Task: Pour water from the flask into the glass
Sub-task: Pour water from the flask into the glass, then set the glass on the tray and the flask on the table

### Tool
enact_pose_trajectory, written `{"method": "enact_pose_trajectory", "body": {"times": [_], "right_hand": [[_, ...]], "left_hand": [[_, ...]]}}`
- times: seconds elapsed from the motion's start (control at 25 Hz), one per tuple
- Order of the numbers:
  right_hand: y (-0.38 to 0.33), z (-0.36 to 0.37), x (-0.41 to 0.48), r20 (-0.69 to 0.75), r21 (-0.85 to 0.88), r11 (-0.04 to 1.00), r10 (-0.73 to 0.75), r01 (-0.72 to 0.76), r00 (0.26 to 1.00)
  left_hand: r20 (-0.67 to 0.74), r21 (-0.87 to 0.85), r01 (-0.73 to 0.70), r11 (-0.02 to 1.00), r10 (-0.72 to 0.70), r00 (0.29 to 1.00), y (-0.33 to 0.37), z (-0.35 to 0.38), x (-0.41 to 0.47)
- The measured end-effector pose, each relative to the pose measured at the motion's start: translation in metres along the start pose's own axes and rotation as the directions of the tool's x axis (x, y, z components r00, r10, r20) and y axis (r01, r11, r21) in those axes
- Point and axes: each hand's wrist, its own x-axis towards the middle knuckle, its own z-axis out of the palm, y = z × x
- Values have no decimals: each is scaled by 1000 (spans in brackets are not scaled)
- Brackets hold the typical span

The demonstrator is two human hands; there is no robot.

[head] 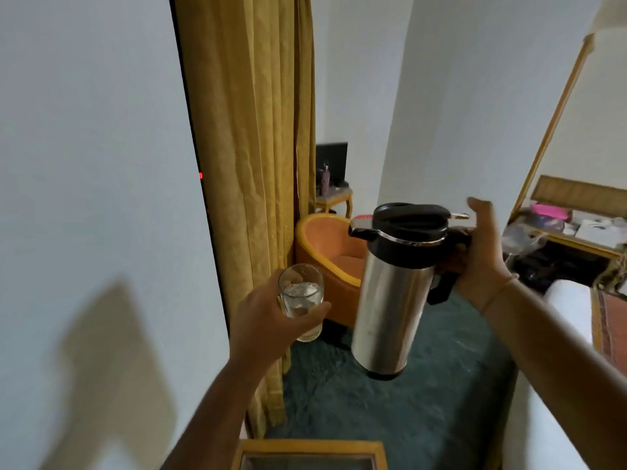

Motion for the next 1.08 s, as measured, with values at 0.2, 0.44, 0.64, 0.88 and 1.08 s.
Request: {"method": "enact_pose_trajectory", "body": {"times": [0.2,0.44,0.64,0.88,1.08], "right_hand": [[137,-62,-7,-257,82,994,97,-79,961],[341,-139,-41,-433,-26,954,257,-297,864],[505,-202,-75,-501,-5,909,359,-418,787],[639,-261,-107,-528,95,887,429,-451,733],[680,-279,-120,-529,46,908,376,-416,761]], "left_hand": [[72,65,148,987,-153,986,-74,42,-49],[271,240,322,916,-382,884,-207,107,-147],[330,383,464,799,-587,739,-316,169,-259],[335,475,568,672,-736,589,-410,235,-383],[284,528,603,598,-794,538,-448,264,-434]]}}
